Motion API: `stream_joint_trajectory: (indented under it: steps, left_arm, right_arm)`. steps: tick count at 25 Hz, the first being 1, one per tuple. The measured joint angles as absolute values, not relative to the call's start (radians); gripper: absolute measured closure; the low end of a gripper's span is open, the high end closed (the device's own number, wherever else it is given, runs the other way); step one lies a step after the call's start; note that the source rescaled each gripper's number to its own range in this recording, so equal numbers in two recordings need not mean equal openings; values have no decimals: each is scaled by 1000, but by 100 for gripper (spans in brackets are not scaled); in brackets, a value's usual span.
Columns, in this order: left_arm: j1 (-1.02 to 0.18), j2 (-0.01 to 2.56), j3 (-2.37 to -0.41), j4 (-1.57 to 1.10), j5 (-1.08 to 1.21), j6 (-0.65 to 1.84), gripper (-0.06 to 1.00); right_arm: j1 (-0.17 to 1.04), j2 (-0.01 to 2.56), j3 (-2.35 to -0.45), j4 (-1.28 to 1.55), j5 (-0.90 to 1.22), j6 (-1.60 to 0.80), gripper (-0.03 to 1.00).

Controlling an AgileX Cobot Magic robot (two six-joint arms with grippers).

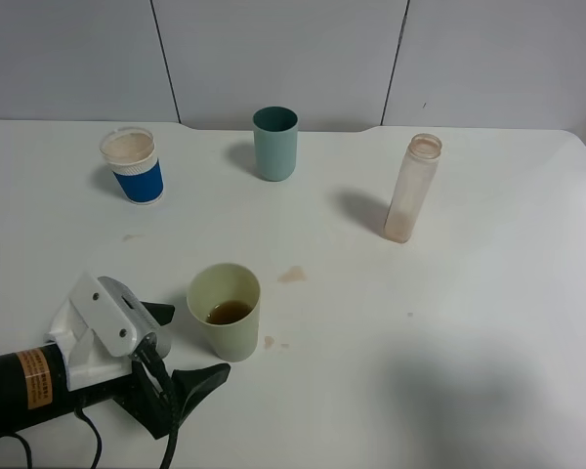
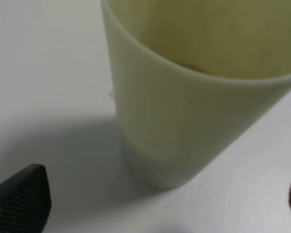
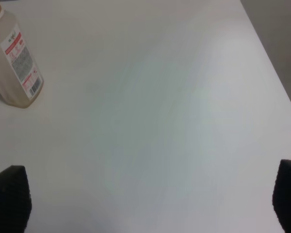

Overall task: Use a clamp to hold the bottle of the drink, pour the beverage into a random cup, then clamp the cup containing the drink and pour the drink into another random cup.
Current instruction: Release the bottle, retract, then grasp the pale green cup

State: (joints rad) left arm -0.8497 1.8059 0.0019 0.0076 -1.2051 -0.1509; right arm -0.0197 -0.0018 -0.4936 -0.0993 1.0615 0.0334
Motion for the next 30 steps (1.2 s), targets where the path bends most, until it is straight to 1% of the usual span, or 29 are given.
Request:
stream_joint_trajectory:
  steps: [10,30]
  left_arm:
    - [-850,1872,-34,6,-1205,-141,-6]
    - [-850,1898,-118,14,-1212,-129,-6]
  right_arm:
    - [-20,-2,-494,-99,1062,33,-3]
    - [-20,-2,-494,-99,1062,33,-3]
